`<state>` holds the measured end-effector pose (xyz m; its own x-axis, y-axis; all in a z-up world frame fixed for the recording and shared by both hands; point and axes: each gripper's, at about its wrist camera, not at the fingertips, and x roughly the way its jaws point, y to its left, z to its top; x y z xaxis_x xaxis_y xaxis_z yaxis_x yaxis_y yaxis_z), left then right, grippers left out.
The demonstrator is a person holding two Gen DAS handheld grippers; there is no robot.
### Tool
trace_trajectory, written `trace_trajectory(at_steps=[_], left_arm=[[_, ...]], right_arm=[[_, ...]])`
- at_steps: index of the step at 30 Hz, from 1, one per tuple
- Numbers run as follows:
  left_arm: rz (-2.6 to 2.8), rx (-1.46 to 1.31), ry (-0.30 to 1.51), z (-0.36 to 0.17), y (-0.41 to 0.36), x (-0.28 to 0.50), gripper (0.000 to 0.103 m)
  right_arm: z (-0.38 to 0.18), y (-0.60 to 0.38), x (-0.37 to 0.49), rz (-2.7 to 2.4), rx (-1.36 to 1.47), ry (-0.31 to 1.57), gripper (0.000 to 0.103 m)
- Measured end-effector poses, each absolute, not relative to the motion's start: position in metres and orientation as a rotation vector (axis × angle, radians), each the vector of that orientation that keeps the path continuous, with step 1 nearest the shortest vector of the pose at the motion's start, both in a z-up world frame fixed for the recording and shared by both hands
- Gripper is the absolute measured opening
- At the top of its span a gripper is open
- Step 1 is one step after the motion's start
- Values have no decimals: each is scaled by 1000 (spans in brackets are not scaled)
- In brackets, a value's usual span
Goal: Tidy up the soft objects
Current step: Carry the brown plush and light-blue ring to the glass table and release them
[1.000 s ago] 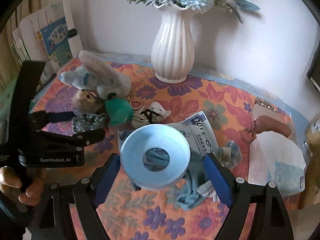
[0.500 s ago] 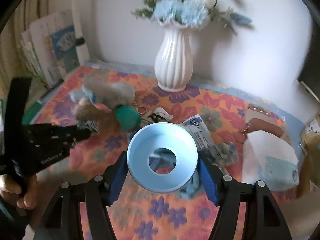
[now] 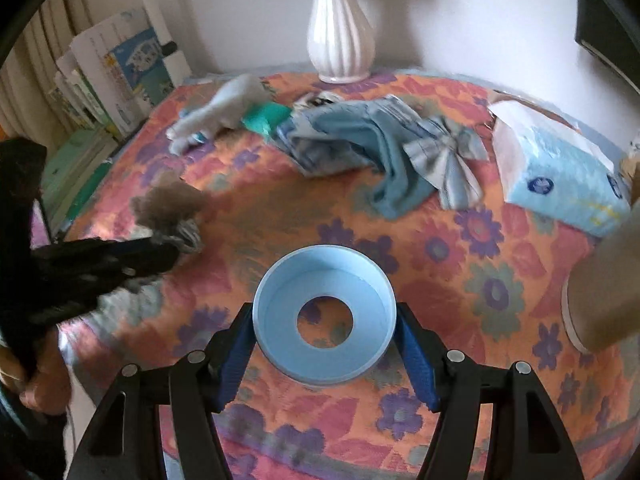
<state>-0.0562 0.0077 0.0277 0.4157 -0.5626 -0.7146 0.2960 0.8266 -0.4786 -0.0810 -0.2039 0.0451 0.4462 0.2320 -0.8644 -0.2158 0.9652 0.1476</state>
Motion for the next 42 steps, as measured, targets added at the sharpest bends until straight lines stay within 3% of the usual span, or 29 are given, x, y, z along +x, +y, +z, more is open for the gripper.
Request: trace_trajectory(at_steps=[4, 7, 9, 10, 12, 14, 15, 16, 18, 21, 22, 24, 25, 33, 42], left_arm=[[-450, -247, 964, 50, 23, -47, 16], [-439, -188, 1019, 37, 14, -48, 16], [-406, -148, 1034, 27, 10, -50, 23], [-389, -143, 1047, 22, 8, -51, 33], [-374, -149, 1070, 15, 8, -52, 38], [-381, -185, 1055, 16, 12, -55, 52], [-382, -208, 1053, 16, 13, -54, 72], [-371, -225, 1047, 16, 14, -52, 85], [-333, -244, 1030, 15, 14, -51, 86], [-311, -254, 1016, 12, 14, -45, 81], [-298, -234, 1010, 12, 11, -45, 64], [-253, -159, 1006, 13, 6, -46, 33], [-239, -139, 996, 14, 5, -47, 15], [-463, -207, 911, 38, -21, -68, 11], [-716, -127, 904, 66, -109, -88, 11]], right_arm=[[44, -210, -85, 280, 40, 1066, 66], [43, -210, -87, 277, 28, 1063, 66], [40, -208, -88, 264, 13, 1064, 67], [38, -208, -89, 260, 11, 1061, 67], [38, -205, -93, 255, -16, 1052, 67], [38, -202, -96, 258, -47, 1048, 70], [37, -201, -97, 260, -49, 1048, 73], [36, -201, -97, 267, -44, 1047, 79], [36, -201, -99, 272, -28, 1045, 82], [35, -199, -100, 257, -31, 1037, 82], [35, -199, -100, 252, -32, 1033, 81], [35, -197, -101, 220, -52, 1023, 66], [36, -197, -101, 213, -61, 1014, 66], [61, -232, -117, 194, 52, 989, 65], [90, -297, -151, 82, 64, 1037, 65]])
